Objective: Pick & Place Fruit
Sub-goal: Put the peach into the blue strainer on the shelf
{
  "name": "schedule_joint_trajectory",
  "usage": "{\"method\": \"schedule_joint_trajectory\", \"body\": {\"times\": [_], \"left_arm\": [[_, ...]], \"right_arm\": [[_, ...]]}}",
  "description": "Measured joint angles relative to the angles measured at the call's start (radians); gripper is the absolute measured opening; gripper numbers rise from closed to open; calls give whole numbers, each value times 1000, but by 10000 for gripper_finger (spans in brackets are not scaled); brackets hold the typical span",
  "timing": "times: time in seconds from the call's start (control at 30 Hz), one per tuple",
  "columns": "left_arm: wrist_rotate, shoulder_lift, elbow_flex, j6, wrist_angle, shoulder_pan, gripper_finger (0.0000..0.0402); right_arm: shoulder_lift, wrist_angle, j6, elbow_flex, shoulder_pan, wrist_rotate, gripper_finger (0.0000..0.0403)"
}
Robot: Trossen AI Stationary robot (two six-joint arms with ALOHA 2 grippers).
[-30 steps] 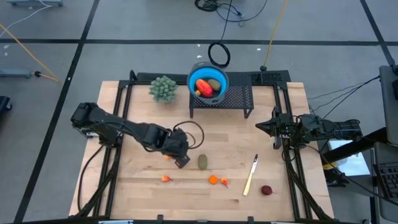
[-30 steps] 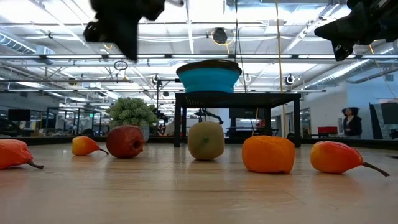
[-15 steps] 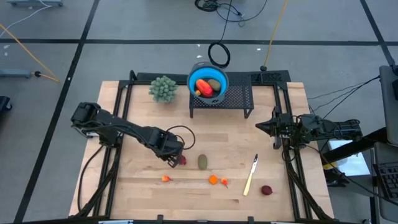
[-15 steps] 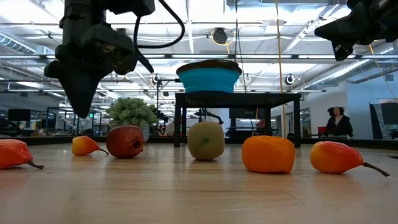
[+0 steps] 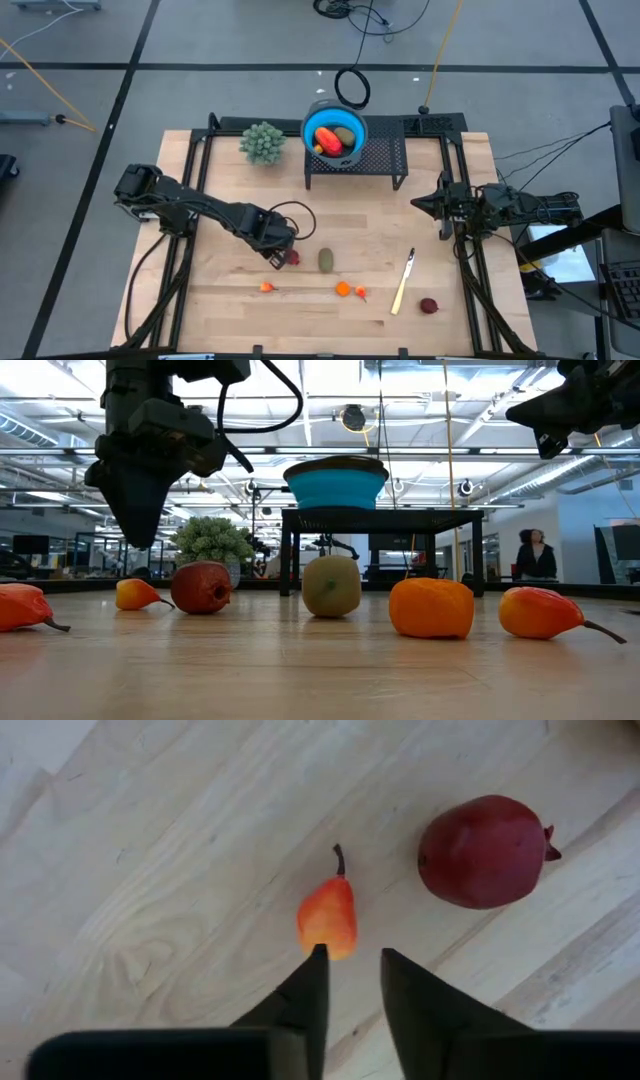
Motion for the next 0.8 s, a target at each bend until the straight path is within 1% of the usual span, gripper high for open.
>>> {"method": "schedule_joint_trajectory", "body": {"times": [0.27,0.4,0.57,0.67,0.8], "left_arm": [[0,0,0,3,0,-1,199],[0,0,0,33,0,-1,231],[-19,0,0,62,0,-1,245],[-37,0,-1,62,3,-1,243],[-33,0,-27,62,19,-4,236]], "right_arm": [[0,1,-8,0,0,0,0],[0,1,-8,0,0,0,0],[0,1,-8,0,0,0,0],[0,1,-8,0,0,0,0],[0,1,-8,0,0,0,0]]}}
